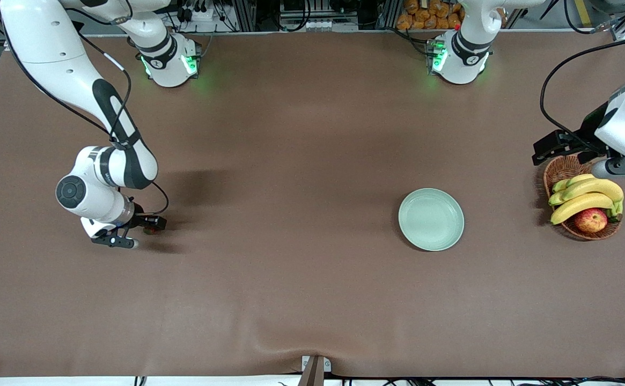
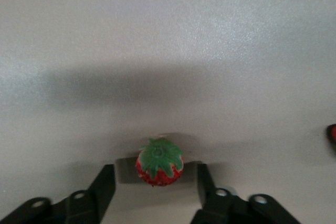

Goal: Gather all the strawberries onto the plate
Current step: 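Close the right gripper on the strawberry and lift it, then carry the strawberry toward the table middle while the left gripper nears the plate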

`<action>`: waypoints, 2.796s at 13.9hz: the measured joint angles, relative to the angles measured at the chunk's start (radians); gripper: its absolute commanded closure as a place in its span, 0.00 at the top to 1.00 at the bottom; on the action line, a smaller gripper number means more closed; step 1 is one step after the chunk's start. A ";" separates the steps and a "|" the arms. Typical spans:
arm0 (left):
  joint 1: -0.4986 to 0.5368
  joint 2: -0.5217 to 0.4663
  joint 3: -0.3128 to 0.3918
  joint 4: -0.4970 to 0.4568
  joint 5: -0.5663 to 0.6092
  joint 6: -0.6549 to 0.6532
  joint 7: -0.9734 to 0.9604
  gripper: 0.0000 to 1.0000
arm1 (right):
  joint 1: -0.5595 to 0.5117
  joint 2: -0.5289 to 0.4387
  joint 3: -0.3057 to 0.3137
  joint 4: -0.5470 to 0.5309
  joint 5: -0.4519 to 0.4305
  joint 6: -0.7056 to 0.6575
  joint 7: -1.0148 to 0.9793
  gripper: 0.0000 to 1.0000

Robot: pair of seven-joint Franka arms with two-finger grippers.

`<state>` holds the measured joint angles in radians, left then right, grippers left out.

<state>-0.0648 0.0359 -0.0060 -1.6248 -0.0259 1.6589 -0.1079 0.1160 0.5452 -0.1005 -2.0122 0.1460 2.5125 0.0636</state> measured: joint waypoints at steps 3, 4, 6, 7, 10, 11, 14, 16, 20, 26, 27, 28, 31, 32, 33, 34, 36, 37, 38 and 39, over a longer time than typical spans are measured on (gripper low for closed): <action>0.000 0.004 0.000 0.000 0.000 0.000 0.002 1.00 | 0.000 0.005 0.000 0.007 0.000 -0.001 -0.004 0.00; 0.000 0.005 0.000 0.000 0.000 0.000 0.002 1.00 | 0.000 0.005 0.000 0.009 0.000 -0.002 -0.010 0.00; 0.000 0.011 0.000 0.000 0.000 -0.002 0.003 1.00 | 0.000 0.006 0.000 0.018 0.000 -0.001 -0.023 0.00; 0.000 0.016 0.000 0.000 0.000 -0.002 0.003 1.00 | 0.001 0.006 0.000 0.029 0.000 -0.001 -0.041 0.00; 0.001 0.032 0.000 -0.001 0.000 -0.002 0.003 1.00 | 0.030 0.004 0.006 0.091 0.000 -0.068 -0.129 0.00; 0.001 0.033 0.001 -0.001 0.000 -0.002 0.003 1.00 | 0.047 0.001 0.015 0.125 0.000 -0.123 -0.139 0.00; 0.004 0.033 0.001 0.000 0.000 -0.002 0.003 1.00 | 0.084 -0.004 0.090 0.273 0.065 -0.341 -0.142 0.00; 0.004 0.036 0.001 0.000 0.000 -0.003 0.004 1.00 | 0.123 -0.004 0.138 0.333 0.143 -0.384 -0.142 0.00; 0.002 0.060 0.000 -0.001 0.000 -0.003 0.004 1.00 | 0.295 0.009 0.153 0.373 0.168 -0.307 -0.142 0.00; -0.004 0.095 -0.001 0.000 0.000 -0.002 0.004 1.00 | 0.532 0.171 0.153 0.414 0.169 -0.004 -0.119 0.00; -0.008 0.101 -0.002 0.000 0.000 -0.002 0.004 1.00 | 0.554 0.206 0.153 0.440 0.169 0.025 -0.104 0.00; -0.011 0.105 -0.002 0.000 0.000 -0.001 0.004 1.00 | 0.572 0.237 0.153 0.469 0.169 0.037 -0.092 0.00; -0.021 0.121 -0.003 0.000 -0.002 0.000 0.004 1.00 | 0.599 0.291 0.152 0.523 0.169 0.054 -0.082 0.00; -0.023 0.131 -0.003 0.000 -0.014 0.000 0.004 1.00 | 0.603 0.302 0.152 0.528 0.169 0.063 -0.082 0.03; -0.025 0.143 -0.004 0.000 -0.038 0.000 0.004 1.00 | 0.607 0.311 0.152 0.529 0.169 0.073 -0.082 0.52; -0.027 0.158 -0.004 0.000 -0.060 0.000 0.004 1.00 | 0.611 0.318 0.152 0.531 0.169 0.082 -0.082 1.00; -0.035 0.180 -0.004 0.000 -0.080 0.003 0.004 1.00 | 0.614 0.325 0.151 0.536 0.169 0.088 -0.081 1.00; -0.041 0.186 -0.004 0.000 -0.088 0.004 0.004 1.00 | 0.614 0.325 0.149 0.538 0.168 0.090 -0.081 1.00; -0.051 0.191 -0.005 0.000 -0.100 0.007 0.004 1.00 | 0.614 0.325 0.145 0.543 0.168 0.092 -0.081 1.00; -0.062 0.197 -0.005 0.000 -0.111 0.016 0.004 1.00 | 0.614 0.324 0.138 0.550 0.168 0.092 -0.081 1.00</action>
<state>-0.1269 0.2327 -0.0106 -1.6244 -0.1370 1.6750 -0.1042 0.7298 0.8697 0.0374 -1.4618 0.3143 2.6050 -0.0177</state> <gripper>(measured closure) 0.000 0.233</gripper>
